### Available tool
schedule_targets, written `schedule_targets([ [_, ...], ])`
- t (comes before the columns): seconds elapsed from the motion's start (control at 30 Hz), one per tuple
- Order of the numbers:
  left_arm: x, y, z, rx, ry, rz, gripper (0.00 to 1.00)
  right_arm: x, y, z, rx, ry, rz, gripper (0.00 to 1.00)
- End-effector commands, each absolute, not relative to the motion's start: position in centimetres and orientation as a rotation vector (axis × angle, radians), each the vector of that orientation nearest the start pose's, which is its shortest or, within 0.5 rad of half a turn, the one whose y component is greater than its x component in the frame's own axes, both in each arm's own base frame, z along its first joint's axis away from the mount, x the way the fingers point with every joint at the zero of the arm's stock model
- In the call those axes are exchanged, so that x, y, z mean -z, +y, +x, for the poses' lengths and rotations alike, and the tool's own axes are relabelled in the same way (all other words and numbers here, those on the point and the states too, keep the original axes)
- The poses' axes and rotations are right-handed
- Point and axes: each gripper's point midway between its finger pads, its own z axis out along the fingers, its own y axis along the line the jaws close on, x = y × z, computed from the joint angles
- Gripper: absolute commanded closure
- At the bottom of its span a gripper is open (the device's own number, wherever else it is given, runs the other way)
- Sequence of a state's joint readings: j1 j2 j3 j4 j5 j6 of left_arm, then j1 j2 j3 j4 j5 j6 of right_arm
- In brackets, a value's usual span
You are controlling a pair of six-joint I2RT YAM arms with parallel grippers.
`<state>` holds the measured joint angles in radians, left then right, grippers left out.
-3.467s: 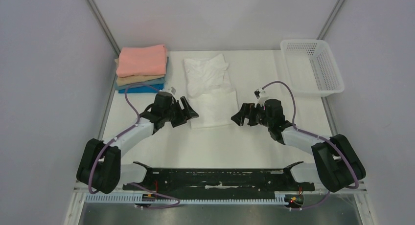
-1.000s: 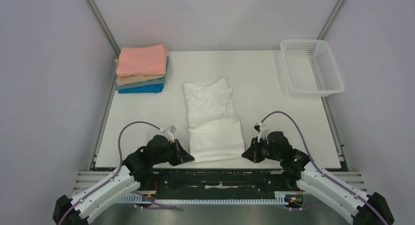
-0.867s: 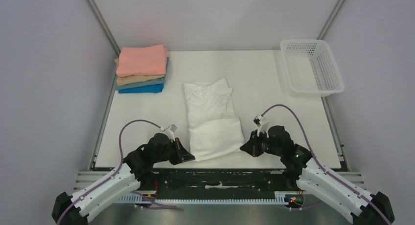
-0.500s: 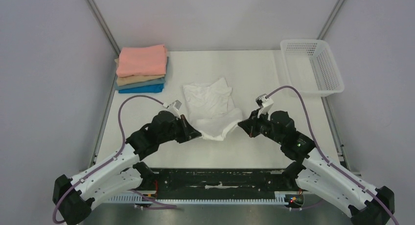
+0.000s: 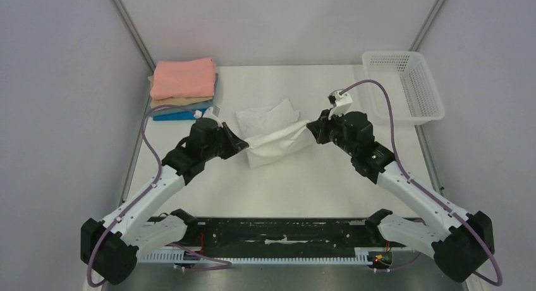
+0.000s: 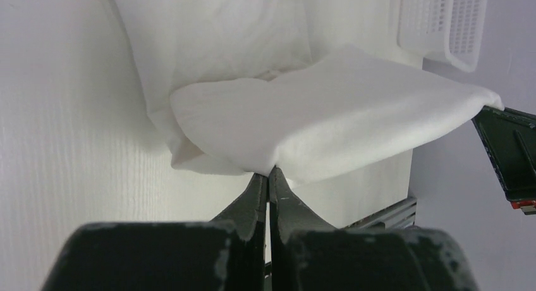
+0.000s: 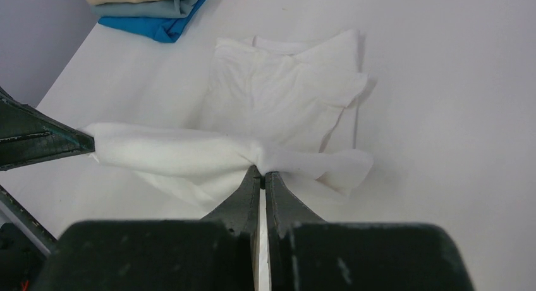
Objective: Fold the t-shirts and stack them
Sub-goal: Fold the long partially folded tshirt into a neat square
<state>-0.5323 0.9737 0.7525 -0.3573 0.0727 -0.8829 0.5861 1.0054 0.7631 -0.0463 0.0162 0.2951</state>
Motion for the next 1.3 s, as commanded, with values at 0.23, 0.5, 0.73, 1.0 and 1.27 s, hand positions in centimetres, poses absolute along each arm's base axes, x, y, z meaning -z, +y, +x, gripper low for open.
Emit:
schedule_targets([
  [0.23, -20.1, -17.4, 32.2, 0.793, 2.180, -0.398, 0.98, -27.6, 21.5, 36.7, -0.665, 1.747, -0.270, 1.00],
  [0.5, -18.5, -16.1, 36.7, 0.750, 2.210, -0.442, 0.98, -24.5, 22.6, 41.5, -0.708, 1.834, -0.244, 1.00],
  [0.73, -16.4, -14.5, 41.0, 0.680, 2.225, -0.484, 0.98, -21.6, 23.3, 46.5, -0.687, 1.881, -0.192, 1.00],
  [1.0, -12.9, -14.9, 45.7, 0.728, 2.279, -0.474, 0.98, -17.9, 24.0, 50.2, -0.678, 1.929, -0.169, 1.00],
  [1.27, -10.1, -13.9, 48.5, 0.673, 2.329, -0.470, 0.98, -14.6, 24.3, 52.7, -0.684, 1.960, -0.145, 1.00],
])
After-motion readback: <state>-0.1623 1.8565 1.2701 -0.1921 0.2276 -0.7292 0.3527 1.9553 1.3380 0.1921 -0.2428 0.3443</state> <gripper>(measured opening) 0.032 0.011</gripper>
